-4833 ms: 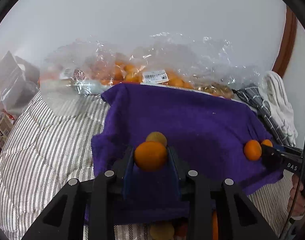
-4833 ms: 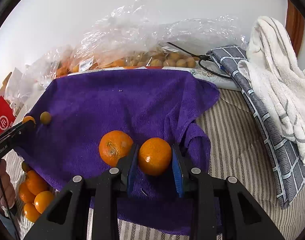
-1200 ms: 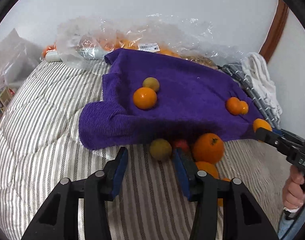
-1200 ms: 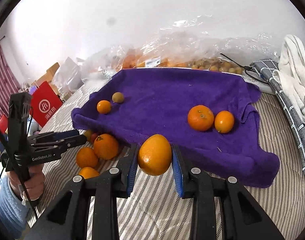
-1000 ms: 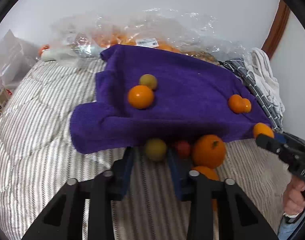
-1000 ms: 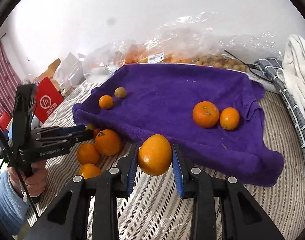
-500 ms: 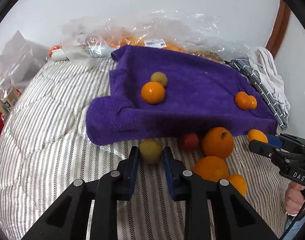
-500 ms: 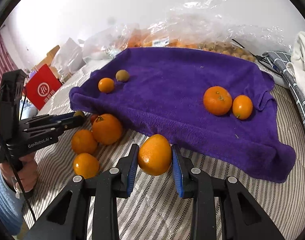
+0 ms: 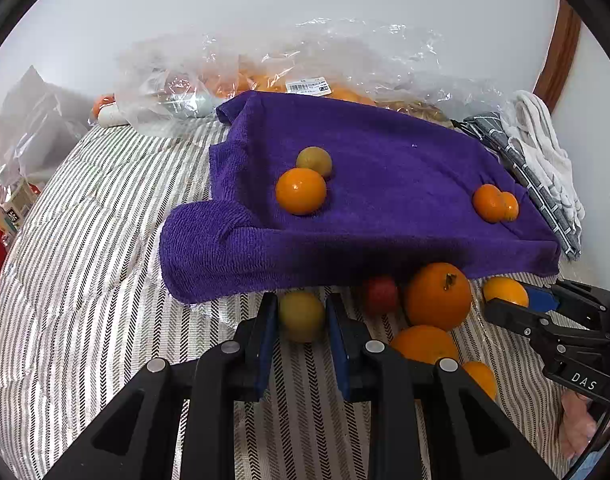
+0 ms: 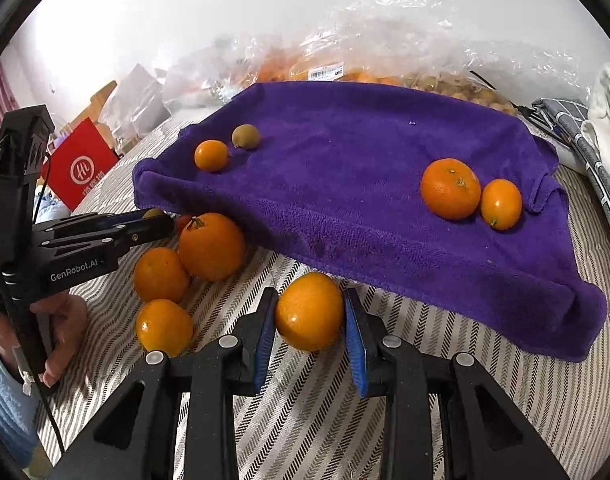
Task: Organize fruits
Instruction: 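Grasp an orange with the right tool while the left grasps a small yellow fruit, then lift both held fruits and carry them over the purple towel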
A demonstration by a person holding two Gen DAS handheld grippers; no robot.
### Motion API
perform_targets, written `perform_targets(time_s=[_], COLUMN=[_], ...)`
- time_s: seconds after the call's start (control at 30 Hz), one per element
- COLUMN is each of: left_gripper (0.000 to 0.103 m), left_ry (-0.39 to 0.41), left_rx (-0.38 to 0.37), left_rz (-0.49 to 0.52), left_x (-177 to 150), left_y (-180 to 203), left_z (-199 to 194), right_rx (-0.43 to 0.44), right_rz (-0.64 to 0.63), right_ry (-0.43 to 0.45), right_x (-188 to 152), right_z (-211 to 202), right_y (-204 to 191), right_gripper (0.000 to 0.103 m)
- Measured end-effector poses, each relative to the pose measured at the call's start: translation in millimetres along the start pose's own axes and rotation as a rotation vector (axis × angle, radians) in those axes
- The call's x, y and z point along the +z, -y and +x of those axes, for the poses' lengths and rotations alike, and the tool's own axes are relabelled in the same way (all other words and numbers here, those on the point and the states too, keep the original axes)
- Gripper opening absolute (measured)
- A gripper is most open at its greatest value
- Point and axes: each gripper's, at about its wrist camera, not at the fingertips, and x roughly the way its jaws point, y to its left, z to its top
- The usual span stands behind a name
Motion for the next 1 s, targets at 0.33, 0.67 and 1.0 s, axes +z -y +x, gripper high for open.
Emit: perform_targets(time_s=[0.33,0.67,1.0], left_gripper=[0.024,0.023,0.023], left_ry=[-0.002,0.008,0.168], left_rx=[-0.008,-0.038,-0.063], left_rz=[-0.018,-0.048,-0.056], left_x=[-1,-2,-1], left_y=[-3,-6,-7], left_z=[-1,-3,-28], right_rx=[-0.018,0.005,0.068], right_rz=[-0.007,0.021,0.032], right_ry=[0.003,-0.006,0.106], right_x=[-1,1,4], right_z=[1,0,-26], right_y=[-3,2,6], right_gripper=[0.032,0.032,0.032])
